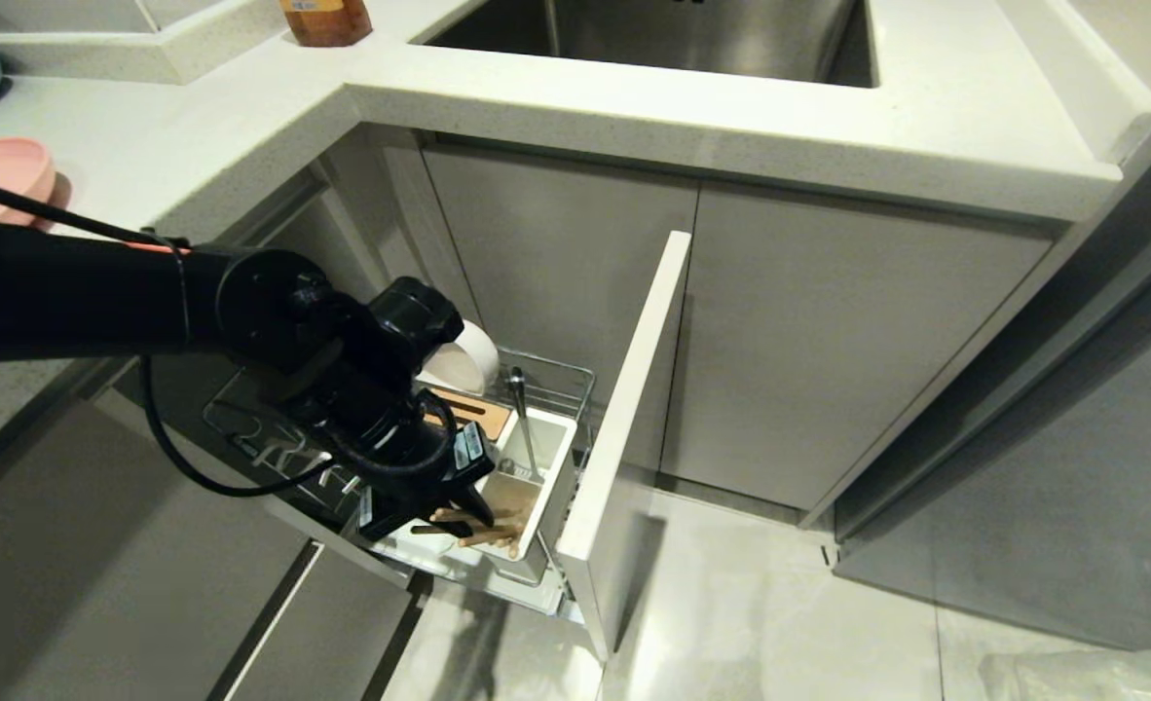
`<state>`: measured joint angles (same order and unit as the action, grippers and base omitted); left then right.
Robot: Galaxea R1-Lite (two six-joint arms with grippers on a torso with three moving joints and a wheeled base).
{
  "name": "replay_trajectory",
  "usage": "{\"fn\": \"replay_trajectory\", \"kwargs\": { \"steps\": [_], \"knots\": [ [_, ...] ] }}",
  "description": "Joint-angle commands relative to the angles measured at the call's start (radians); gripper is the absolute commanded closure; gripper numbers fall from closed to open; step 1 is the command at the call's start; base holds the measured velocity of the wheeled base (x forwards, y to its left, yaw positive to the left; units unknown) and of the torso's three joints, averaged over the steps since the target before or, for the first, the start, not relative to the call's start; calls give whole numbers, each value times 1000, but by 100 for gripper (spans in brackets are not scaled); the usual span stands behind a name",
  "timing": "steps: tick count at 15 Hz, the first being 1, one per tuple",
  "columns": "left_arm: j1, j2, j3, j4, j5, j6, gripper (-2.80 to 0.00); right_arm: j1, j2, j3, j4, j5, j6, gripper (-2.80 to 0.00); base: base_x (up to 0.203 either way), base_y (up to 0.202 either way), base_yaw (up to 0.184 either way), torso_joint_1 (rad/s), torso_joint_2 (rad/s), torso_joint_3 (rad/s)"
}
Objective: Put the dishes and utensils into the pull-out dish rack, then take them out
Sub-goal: Pick up the chopsticks and place it in the cupboard
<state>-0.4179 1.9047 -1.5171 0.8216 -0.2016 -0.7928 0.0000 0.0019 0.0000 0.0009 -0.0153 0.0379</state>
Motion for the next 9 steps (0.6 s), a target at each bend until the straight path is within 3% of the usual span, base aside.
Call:
{"fn": "replay_trajectory", "kwargs": {
  "steps": [1,9],
  "knots": [
    [2,26,-1,-1,-1,-5,0,1,0,2,0,0,0,0,0,0,0,0,0,0],
    [11,60,-14,-10,-2,-5,0,1,0,3,1,0,0,0,0,0,0,0,0,0]
  ]
}}
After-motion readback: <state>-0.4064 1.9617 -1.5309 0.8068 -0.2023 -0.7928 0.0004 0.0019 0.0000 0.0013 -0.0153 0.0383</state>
